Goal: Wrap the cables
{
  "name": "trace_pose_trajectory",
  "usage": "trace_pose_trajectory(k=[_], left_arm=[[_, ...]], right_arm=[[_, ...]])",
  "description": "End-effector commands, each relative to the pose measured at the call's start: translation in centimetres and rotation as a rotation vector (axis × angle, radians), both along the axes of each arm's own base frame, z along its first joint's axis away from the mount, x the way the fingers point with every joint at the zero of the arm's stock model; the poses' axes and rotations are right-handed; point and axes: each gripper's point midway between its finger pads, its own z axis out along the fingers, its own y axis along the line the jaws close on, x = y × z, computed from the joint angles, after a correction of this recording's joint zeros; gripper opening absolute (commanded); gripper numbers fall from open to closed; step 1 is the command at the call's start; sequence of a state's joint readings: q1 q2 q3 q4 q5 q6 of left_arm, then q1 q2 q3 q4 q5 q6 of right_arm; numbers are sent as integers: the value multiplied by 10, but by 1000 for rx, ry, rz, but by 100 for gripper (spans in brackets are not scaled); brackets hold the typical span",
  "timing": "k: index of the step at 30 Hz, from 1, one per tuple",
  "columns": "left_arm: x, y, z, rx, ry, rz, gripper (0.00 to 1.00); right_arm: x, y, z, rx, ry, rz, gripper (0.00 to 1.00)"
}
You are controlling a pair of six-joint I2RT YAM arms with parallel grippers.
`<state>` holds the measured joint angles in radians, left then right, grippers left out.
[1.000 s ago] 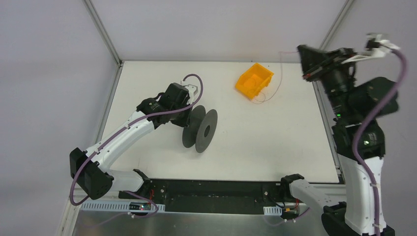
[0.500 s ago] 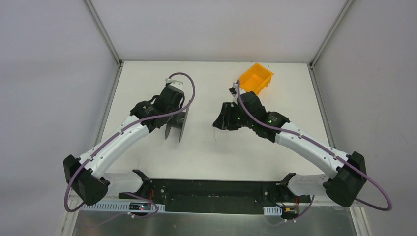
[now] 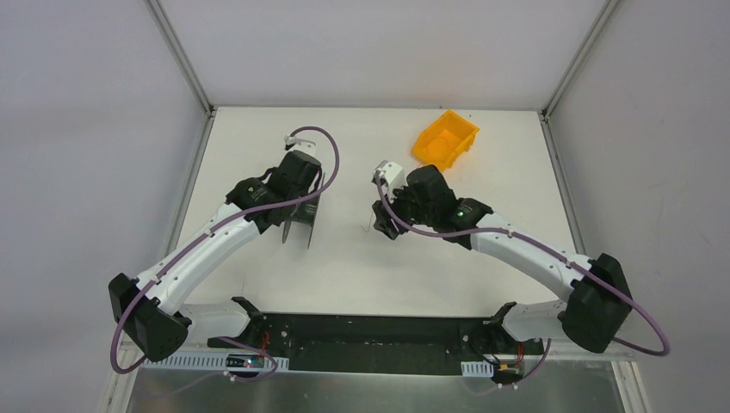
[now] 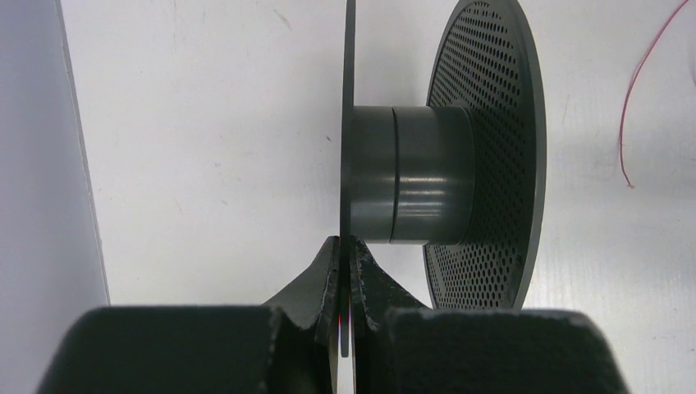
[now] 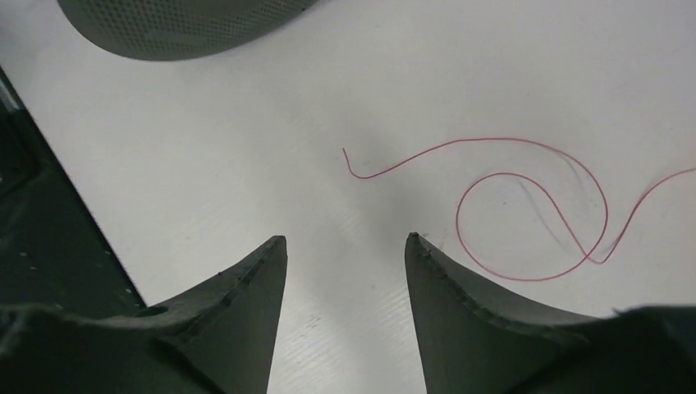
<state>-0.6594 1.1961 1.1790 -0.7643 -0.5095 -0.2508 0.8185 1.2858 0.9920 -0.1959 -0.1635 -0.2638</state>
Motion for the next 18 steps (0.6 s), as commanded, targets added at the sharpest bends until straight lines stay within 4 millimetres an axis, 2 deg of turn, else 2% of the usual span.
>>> trace_pose_trajectory(k=[1,6,11,18], left_arm=[[4,12,17,-6,-86,69,0],[6,14,13,3,-75,84,0],[6,9,9,-25,-56,73,0],[5,0,6,-70,-34,54,0]], right_arm=[[14,15,-24,-112,-163,261,57],[18,46,-52,-22,-175,345,56],[31,54,-78,28,-274,313,55],[38,59,-104,16,-304,283,55]])
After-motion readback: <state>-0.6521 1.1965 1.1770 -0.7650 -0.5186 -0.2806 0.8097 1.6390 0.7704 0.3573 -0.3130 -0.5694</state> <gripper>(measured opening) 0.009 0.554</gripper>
